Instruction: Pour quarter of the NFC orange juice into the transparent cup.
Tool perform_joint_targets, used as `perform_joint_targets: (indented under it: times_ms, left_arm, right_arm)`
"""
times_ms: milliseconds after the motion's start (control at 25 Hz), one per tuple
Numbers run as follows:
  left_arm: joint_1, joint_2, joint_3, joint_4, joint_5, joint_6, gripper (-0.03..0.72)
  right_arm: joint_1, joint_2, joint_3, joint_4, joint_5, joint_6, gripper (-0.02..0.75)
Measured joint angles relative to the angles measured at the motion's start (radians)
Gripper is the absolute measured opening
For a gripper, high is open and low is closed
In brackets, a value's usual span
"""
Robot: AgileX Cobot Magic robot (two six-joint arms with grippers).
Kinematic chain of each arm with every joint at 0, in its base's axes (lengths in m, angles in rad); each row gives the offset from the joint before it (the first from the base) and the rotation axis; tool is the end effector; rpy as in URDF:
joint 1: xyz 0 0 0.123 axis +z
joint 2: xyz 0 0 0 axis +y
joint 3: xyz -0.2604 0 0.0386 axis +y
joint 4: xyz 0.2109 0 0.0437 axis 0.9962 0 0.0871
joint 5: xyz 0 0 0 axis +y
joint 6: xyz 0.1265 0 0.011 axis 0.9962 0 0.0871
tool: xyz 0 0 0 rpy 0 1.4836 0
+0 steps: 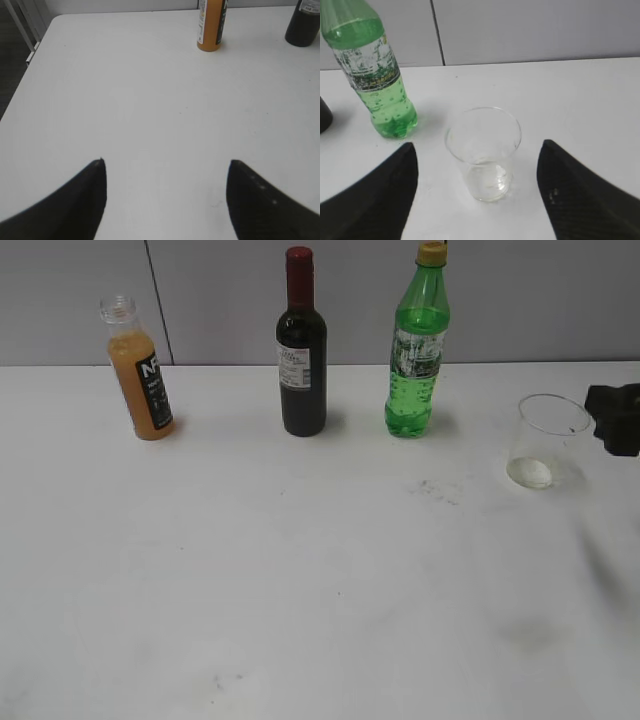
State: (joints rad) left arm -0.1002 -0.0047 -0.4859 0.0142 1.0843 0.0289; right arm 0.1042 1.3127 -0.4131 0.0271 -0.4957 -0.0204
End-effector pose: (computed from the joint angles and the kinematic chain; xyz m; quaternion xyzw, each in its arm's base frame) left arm 0.0159 0.0000 0.2366 0.0553 0.8599 -0.0110 0.5073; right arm 0.2556 0.0251 0.2070 -0.0370 0.8090 0.0263 0.5861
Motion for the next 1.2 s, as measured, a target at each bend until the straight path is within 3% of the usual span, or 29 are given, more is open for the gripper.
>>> perform_joint_targets:
  times_ms: [400, 800, 1200]
  left_arm:
    - [0.000, 0.000, 0.000, 0.000, 0.000, 0.000, 0.569]
    - [0.000, 0.000, 0.000, 0.000, 0.000, 0.000, 0.569]
    - [0.000, 0.000, 0.000, 0.000, 0.000, 0.000, 0.569]
  right_arm:
    - [0.003, 0.143, 0.158, 0.000, -0.356, 0.001, 0.568]
    - [0.003, 0.474, 0.177, -0.033, -0.671, -0.006, 0.559]
    - [0.003, 0.668, 0.183, -0.038, -0.707, -0.052, 0.559]
